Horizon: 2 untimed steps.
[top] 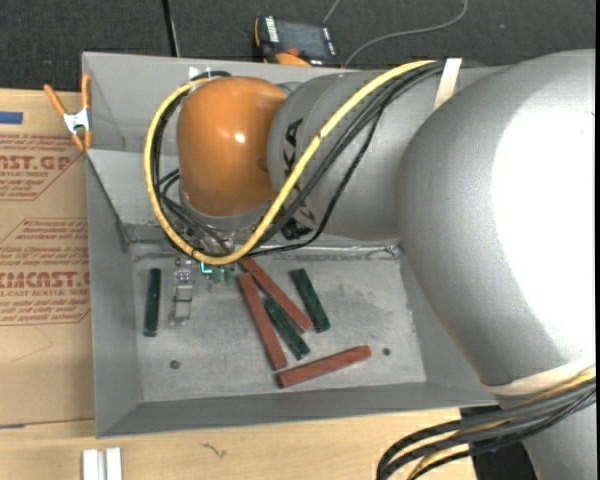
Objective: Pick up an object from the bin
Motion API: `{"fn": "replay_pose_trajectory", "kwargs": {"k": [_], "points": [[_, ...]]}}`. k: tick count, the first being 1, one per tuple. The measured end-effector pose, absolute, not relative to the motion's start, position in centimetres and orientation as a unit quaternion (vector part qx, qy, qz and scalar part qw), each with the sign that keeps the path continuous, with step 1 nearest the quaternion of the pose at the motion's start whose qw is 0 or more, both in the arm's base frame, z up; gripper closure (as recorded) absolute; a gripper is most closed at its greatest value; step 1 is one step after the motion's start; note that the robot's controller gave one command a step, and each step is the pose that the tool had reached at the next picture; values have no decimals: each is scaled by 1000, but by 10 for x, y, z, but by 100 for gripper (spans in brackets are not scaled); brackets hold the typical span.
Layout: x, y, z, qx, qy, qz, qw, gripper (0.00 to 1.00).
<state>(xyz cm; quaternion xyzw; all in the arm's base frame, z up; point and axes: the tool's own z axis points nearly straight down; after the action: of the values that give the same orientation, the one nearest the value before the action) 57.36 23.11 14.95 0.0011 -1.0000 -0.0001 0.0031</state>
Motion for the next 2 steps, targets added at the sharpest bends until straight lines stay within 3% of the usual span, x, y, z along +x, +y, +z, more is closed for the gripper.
{"fn": "replay_pose_trajectory", "kwargs": {"k": [1,2], "points": [[586,239,71,296,-955,-1,1,0],[587,238,73,296,-955,0,0,100]]}}
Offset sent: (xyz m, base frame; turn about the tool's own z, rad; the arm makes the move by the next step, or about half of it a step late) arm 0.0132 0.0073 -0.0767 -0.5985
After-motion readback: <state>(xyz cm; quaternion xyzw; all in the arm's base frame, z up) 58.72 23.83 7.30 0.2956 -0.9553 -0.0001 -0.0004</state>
